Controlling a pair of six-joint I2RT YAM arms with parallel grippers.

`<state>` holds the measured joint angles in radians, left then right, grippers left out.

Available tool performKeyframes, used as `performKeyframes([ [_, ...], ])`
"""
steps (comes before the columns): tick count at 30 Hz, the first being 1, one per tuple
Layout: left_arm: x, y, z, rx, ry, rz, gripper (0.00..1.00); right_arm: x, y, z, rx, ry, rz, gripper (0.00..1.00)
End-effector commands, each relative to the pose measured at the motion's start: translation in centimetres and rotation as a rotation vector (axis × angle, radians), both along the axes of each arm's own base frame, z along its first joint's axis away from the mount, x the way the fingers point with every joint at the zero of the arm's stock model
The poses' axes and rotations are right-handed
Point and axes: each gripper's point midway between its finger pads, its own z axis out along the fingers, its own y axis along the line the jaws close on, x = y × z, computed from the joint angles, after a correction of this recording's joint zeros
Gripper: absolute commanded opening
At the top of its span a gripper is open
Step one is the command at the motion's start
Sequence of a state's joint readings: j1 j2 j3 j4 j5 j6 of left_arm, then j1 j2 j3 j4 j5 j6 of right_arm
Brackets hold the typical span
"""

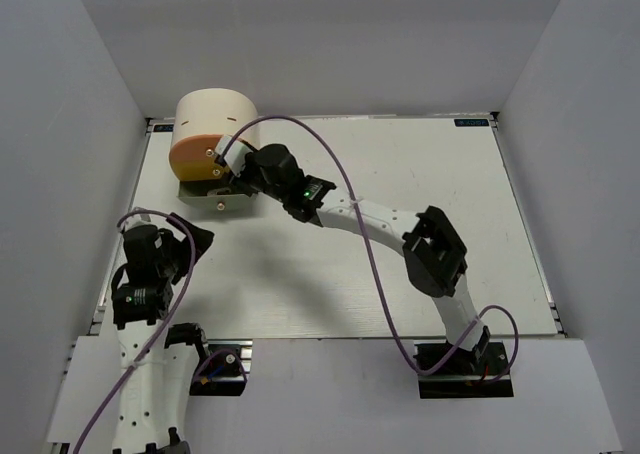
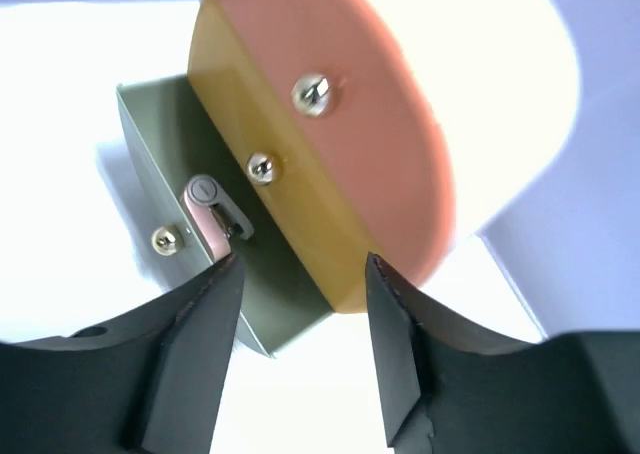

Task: Sort the stationery into containers
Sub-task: Close the drawer in the storage box.

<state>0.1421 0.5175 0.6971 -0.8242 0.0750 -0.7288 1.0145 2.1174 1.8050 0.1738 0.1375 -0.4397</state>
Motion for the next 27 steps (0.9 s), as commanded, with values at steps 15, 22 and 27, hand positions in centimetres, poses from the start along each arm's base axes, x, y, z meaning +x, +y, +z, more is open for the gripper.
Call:
performKeyframes([
  [15,5.1,-4.2,-9.4,-0.310,-0.053,-0.116,0.54,1.3,-15.0,-0.2,-0.077,0.218,-0.189,0.00],
  [22,9.3,-3.9,-9.8,-0.440,-0.138,-0.045,0.61,2.1,-19.9,-0.1,-0.060,0.237,-0.261,0.01],
  [27,12.7,-3.7,-9.0,-0.490,-0.191,-0.037,0.61,2.6,-22.8,-0.5,-0.056,0.246,-0.311,0.03],
])
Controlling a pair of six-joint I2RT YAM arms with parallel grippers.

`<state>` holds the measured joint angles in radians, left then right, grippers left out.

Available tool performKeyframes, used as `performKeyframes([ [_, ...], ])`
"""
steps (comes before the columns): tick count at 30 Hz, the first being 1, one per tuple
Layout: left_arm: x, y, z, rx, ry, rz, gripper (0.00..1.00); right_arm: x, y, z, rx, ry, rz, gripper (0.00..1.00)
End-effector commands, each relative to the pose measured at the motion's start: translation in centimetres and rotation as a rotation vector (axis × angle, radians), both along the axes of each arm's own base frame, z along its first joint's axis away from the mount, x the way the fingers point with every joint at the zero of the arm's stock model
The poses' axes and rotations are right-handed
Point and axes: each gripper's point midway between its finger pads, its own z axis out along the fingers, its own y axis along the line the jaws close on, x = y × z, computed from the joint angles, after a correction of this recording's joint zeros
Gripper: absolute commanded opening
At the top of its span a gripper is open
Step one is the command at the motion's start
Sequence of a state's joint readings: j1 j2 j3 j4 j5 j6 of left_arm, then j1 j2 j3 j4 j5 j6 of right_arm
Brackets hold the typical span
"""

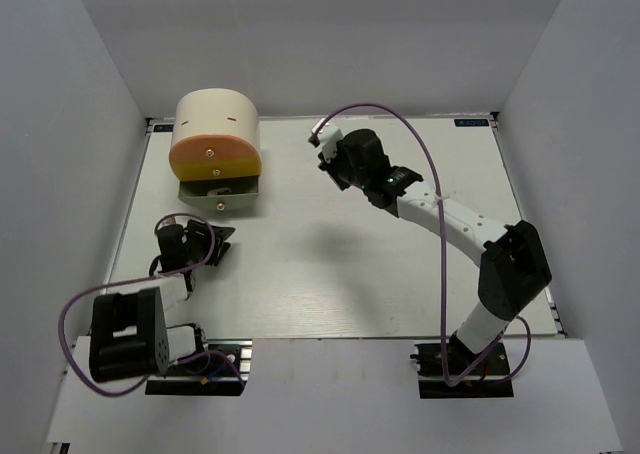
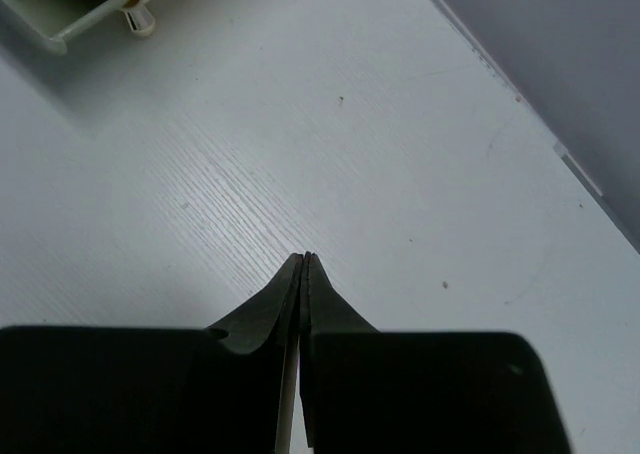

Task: Sort the stationery into containers
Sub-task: Close the drawer in the storage box.

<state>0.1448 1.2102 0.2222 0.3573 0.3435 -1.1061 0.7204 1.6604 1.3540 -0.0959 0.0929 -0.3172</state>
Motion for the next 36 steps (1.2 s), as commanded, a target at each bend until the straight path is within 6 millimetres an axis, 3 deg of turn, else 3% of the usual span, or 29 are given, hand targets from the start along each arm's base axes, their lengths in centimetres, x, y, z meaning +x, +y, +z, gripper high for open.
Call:
performKeyframes([
  [1,4.9,0.5,5.4,-0.027,-0.232,0.017,0.61,0.0,-1.8,1.6,0.050,-0.033,-0.032,0.04],
  [2,5.4,0.5,4.6,-0.034,-0.208,0.009,0.59,0.0,-2.1,1.6,0.047,-0.037,-0.036,0.04],
  [7,8.4,1.0,4.8,-0.033,-0.214,0.010,0.55,-0.1,-4.7,1.2,0.045,-0.043,-0.072,0.04],
  [12,9.9,1.8,4.6,-0.017,-0.203,0.045,0.54,0.4,-6.1,1.4,0.057,-0.040,-0.101,0.04],
  [16,10.5,2.0,3.6,-0.024,-0.176,0.058,0.53,0.6,-6.6,1.4,0.067,-0.031,-0.114,0.04],
  [36,16.0,3.4,4.1,-0.075,-0.233,0.131,0.51,0.8,-7.5,0.7,0.040,-0.013,-0.127,0.04],
])
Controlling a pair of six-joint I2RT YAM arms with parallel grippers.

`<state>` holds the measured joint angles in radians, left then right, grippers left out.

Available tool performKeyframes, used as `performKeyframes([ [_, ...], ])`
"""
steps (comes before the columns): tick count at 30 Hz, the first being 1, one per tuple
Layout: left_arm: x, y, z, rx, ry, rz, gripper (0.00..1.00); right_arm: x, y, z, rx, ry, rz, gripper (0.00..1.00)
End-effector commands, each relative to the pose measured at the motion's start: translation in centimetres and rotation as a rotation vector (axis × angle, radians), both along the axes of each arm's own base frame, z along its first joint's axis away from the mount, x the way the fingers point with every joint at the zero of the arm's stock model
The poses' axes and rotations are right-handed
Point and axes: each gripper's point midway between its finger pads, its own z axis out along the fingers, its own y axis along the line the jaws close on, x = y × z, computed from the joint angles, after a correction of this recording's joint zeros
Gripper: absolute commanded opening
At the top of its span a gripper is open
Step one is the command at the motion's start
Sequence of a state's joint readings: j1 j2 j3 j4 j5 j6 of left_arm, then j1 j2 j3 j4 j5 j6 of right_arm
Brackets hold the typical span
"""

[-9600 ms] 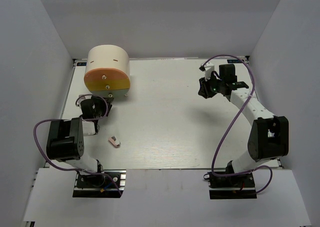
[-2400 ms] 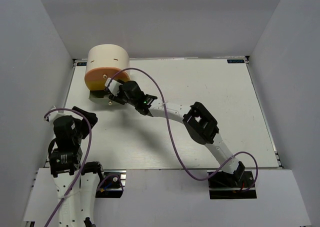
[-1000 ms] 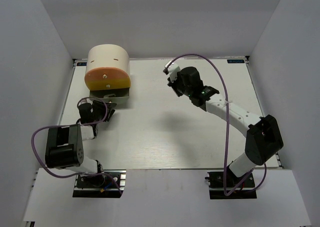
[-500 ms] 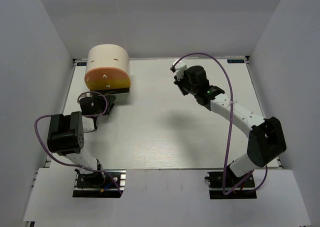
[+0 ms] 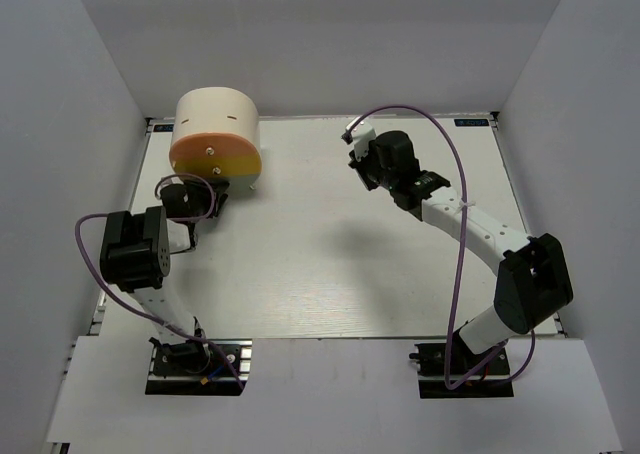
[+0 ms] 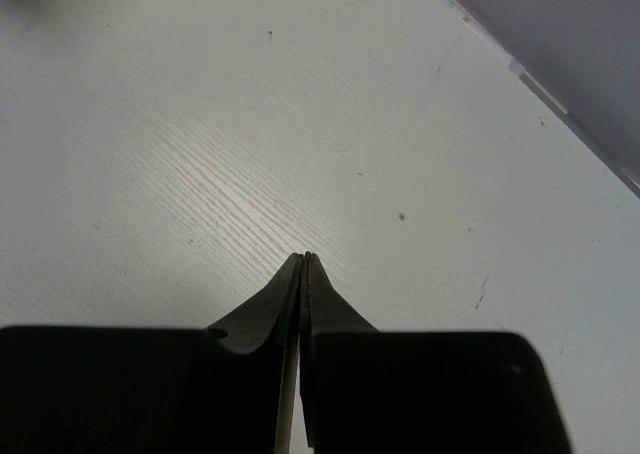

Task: Sort the stationery into containers
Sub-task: Close the drawer in the storage box, then reset both arms

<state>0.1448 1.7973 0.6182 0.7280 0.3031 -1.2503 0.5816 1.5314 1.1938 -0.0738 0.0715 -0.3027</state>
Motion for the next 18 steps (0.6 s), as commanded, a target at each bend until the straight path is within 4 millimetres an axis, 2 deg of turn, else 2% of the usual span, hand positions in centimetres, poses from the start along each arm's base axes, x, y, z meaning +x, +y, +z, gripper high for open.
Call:
performKeyframes([
  [1,2.0,0.9,2.4,0.008,-0.083,0.035,0.51,0.1,-0.1,1.9,0.026,-0.042,0.000,0.04],
  [4,2.1,0.9,2.6,0.000,-0.091,0.038,0.49,0.2,-0.3,1.7,0.022,-0.041,-0.003,0.04],
  [6,1.4,0.7,2.4,-0.004,-0.082,0.029,0.49,0.1,-0.2,1.5,0.017,-0.032,0.003,0.04],
  [7,0.6,0.4,1.9,-0.010,-0.066,0.021,0.49,0.1,-0.2,1.5,0.019,-0.033,0.001,0.06],
  [9,-0.6,0.1,2.8,-0.010,-0.084,0.012,0.58,0.0,-0.2,1.3,0.022,-0.023,-0.001,0.11],
  [10,-2.4,-0.4,1.7,-0.011,-0.052,-0.002,0.62,-0.2,-0.1,1.2,0.024,-0.016,0.003,0.15],
  [11,-3.4,-1.1,1.7,-0.015,-0.049,-0.022,0.70,-0.2,-0.2,0.9,0.026,0.002,0.005,0.23],
  [13,-6.9,-2.2,0.9,-0.006,-0.005,-0.060,0.77,-0.3,-0.3,0.2,0.039,0.039,-0.009,0.34],
  [14,-8.0,-2.5,0.9,0.000,-0.003,-0.077,0.80,-0.7,-0.2,-0.1,0.041,0.067,0.006,0.47],
  [15,-10.1,-3.0,-0.3,0.003,0.034,-0.098,0.84,-0.8,-0.2,-0.1,0.052,0.084,0.001,0.54],
  [16,-10.9,-3.2,1.6,0.054,-0.031,-0.126,0.87,-0.8,-0.3,-0.3,0.055,0.091,-0.009,0.61],
  [17,-12.6,-3.4,0.4,0.070,0.040,-0.142,0.89,-0.9,-0.6,-0.2,0.053,0.107,-0.018,0.65],
  [18,-13.4,-3.4,0.6,0.106,0.047,-0.161,0.93,-1.2,-0.6,-0.3,0.054,0.118,-0.019,0.71],
])
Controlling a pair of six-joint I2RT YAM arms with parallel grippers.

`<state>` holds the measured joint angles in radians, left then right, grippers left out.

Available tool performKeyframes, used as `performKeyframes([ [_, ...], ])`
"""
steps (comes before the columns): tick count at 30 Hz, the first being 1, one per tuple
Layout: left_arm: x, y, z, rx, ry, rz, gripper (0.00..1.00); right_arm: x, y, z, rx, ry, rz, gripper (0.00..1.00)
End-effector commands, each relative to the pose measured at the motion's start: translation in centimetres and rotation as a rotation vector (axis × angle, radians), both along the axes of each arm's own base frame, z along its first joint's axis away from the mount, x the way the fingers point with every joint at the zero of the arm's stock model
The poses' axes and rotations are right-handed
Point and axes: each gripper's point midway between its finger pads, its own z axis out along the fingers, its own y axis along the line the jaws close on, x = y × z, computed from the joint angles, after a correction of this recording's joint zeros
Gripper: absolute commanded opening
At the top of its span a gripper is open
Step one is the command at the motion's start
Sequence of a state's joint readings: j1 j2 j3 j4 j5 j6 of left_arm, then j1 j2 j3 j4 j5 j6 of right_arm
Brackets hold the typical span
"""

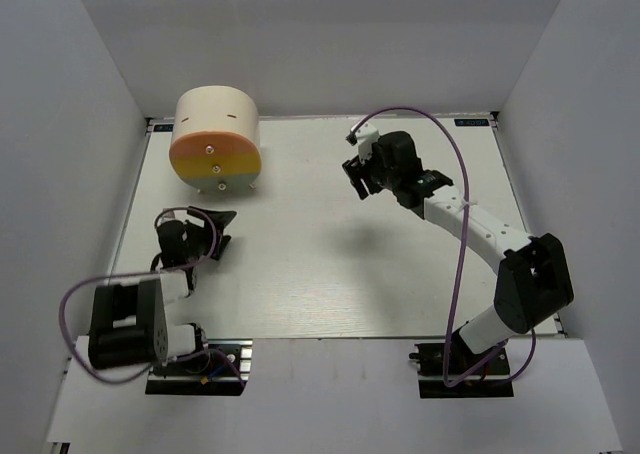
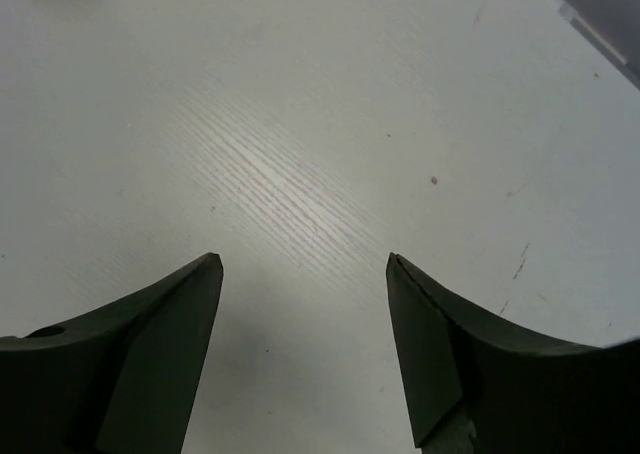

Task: Sort the stationery into containers
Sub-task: Reset both arms

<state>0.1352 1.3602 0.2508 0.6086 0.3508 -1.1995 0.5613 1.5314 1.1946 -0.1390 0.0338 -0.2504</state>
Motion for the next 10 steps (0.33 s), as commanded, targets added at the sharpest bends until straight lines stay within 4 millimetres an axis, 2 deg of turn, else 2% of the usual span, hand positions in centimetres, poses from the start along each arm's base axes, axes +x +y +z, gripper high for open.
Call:
performKeyframes([
  [1,-3.4,-0.8,0.5,0.127,0.013,-0.112,0.95,-0.7,0.4,1.1,0.051,0.047,0.016,0.73],
  [2,-5.1,-1.0,-0.4,0.188,0.066,-0.171,0.98,-0.8,0.4,1.2,0.074,0.060,0.001,0.75],
  [3,-5.0,-0.9,2.4,0.243,-0.017,-0.184,1.00,-1.2,0.4,1.9,0.090,0.053,0.006,0.78],
  [6,-6.3,-0.7,4.4,0.366,-0.043,-0.250,1.00,-1.9,0.1,2.2,0.123,0.041,0.003,0.86],
  [8,-6.6,-0.7,6.8,0.428,-0.117,-0.273,1.00,-2.3,-0.1,2.6,0.136,0.029,0.000,0.86],
  [10,-7.1,-0.8,7.8,0.451,-0.141,-0.290,1.00,-2.8,-0.3,2.7,0.146,0.026,0.007,0.90],
])
